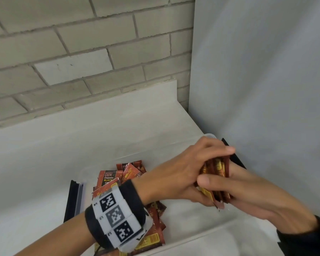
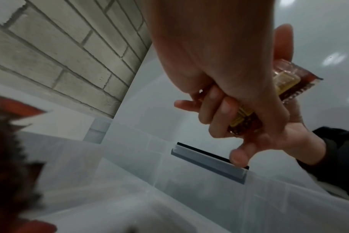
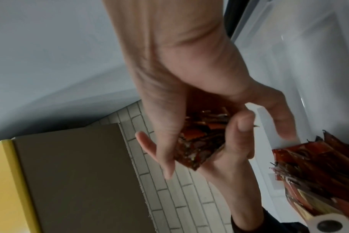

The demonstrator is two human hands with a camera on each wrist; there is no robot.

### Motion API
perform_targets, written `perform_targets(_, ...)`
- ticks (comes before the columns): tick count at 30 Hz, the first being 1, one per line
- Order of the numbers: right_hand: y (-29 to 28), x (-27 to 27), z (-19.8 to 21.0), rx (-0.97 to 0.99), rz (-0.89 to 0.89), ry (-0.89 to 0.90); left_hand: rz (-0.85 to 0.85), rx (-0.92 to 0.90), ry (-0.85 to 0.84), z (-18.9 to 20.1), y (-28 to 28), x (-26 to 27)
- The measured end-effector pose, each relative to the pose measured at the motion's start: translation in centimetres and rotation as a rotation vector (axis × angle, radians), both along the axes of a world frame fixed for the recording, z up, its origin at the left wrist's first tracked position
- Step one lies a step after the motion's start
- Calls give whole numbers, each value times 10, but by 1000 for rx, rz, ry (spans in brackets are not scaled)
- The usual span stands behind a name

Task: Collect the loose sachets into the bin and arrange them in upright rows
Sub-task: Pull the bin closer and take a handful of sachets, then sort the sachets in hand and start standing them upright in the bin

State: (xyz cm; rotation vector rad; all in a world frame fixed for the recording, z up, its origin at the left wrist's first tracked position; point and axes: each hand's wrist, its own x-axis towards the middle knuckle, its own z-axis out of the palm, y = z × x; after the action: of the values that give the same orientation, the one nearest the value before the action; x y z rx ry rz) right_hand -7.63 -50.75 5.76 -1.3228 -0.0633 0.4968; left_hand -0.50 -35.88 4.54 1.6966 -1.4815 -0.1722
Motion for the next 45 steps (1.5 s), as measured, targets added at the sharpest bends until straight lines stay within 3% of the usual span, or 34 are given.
perform_targets(6, 3, 0, 7, 0, -97, 14, 109, 23, -130, -6, 1, 0)
perform_targets(16, 13, -4, 2, -16, -168, 77, 100, 59, 53, -6, -3, -3)
perform_targets(22, 10, -8, 1, -68, -137, 5, 116, 70, -81, 2, -2, -1)
perform_targets(28, 2, -5, 0, 56, -196, 50, 119, 132, -245, 1, -6, 4)
perform_targets(35, -7, -3, -9, 31, -289, 79, 112, 295, -84, 12, -3, 5)
perform_targets(37, -10, -3, -9, 62, -320, 104, 122, 319, 28, 17, 1, 7)
perform_targets(40, -14, -5, -7, 86, -335, 95, 151, 316, 245, 21, 8, 11)
perform_targets(45, -16, -5, -10, 89, -343, 63, 265, 244, 396, 26, 17, 20)
